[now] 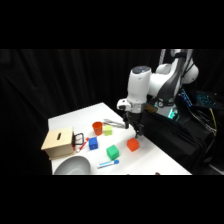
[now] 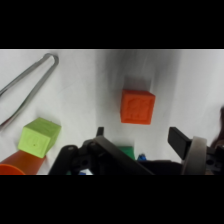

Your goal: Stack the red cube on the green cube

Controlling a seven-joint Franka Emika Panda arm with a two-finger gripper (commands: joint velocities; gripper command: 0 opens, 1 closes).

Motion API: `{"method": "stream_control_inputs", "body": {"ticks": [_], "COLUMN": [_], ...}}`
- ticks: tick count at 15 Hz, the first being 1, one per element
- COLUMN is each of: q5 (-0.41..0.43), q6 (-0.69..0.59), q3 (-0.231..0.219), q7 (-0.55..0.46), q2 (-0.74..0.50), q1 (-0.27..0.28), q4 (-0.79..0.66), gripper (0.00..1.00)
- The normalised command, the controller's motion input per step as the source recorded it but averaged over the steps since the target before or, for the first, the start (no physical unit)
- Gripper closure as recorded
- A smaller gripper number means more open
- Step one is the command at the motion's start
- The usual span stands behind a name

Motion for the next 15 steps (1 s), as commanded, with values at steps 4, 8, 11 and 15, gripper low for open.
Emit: {"method": "stream_control_inputs", "body": {"ticks": [4,8,11,15], "q5": [-0.098,-0.128,-0.203,-0.320], "q6": [0.30,0.28,0.27,0.23], "q3": [0.019,-0.049,-0.159,-0.293], "q7": [0.21,0.20,0.22,0.29], "q2": [0.13,0.18,0.13,0.06], "q1": [0.079,0.110,0.174,0.254], "q4": [-0.08,-0.03,-0.02,-0.03], "gripper": [0.00,0.00,0.00,0.00]}}
